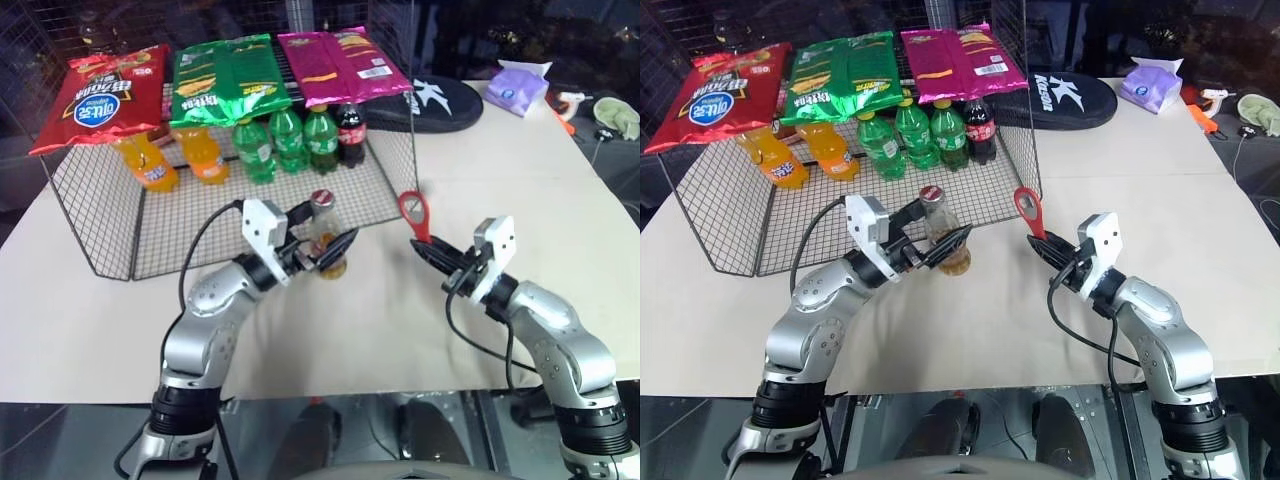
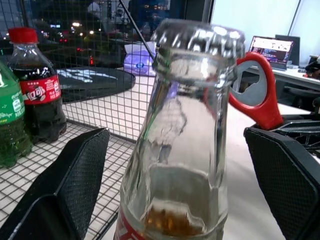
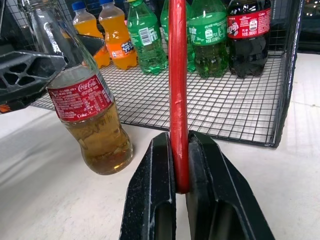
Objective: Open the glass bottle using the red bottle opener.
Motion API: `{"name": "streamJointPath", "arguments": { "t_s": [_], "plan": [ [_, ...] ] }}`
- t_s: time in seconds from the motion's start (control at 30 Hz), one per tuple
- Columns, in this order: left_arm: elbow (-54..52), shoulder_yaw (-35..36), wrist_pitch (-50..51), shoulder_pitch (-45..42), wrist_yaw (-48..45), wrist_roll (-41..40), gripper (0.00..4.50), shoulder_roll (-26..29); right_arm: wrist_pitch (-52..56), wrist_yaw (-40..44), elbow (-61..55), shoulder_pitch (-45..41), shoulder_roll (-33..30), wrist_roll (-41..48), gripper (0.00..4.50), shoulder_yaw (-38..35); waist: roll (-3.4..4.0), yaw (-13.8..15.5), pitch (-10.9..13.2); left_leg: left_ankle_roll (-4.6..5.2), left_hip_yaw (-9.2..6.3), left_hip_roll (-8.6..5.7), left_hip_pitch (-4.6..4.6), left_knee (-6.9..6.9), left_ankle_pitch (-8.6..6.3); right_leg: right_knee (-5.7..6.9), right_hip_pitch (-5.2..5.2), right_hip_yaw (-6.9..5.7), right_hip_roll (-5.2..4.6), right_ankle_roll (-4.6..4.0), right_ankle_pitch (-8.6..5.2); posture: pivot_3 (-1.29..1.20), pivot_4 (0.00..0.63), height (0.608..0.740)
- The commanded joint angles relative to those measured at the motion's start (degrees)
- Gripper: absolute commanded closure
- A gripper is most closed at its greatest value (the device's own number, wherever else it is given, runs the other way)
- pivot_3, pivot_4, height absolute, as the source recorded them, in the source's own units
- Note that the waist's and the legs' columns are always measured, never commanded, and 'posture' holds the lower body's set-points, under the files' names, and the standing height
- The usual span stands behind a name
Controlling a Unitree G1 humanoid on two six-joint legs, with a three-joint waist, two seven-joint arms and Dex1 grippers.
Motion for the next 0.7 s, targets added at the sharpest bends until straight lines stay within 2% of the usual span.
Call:
{"name": "streamJointPath", "arguments": {
  "t_s": [0.03,0.6,0.7],
  "plan": [
    [-2.72,0.91,-2.26,-0.42,-0.7,-1.28,0.06,-0.23,-1.1,0.53,-0.58,-1.21,-0.39,0.21,4.5,-0.72,0.0,-0.01,0.0,0.0,0.0,0.0,0.0,0.0,0.0,0.0,0.0,0.0,0.0,0.0,0.0,0.0,0.15,0.74],
    [0.0,1.09,-7.53,1.32,-2.9,0.16,0.06,-0.27,-1.24,0.51,-0.37,-1.05,-0.24,0.16,4.5,-0.65,0.0,0.0,0.0,0.0,0.01,0.0,0.0,-0.01,0.0,-0.01,0.0,0.0,0.01,0.0,0.0,0.0,0.15,0.74],
    [0.77,0.95,-8.59,1.23,-3.13,0.82,0.76,-0.1,-1.24,0.7,-0.15,-1.29,-0.27,0.23,4.5,-0.58,0.0,0.01,0.0,0.0,0.01,0.0,0.01,0.0,0.0,-0.01,0.01,0.0,0.01,0.0,0.0,0.0,0.15,0.74]
  ]
}}
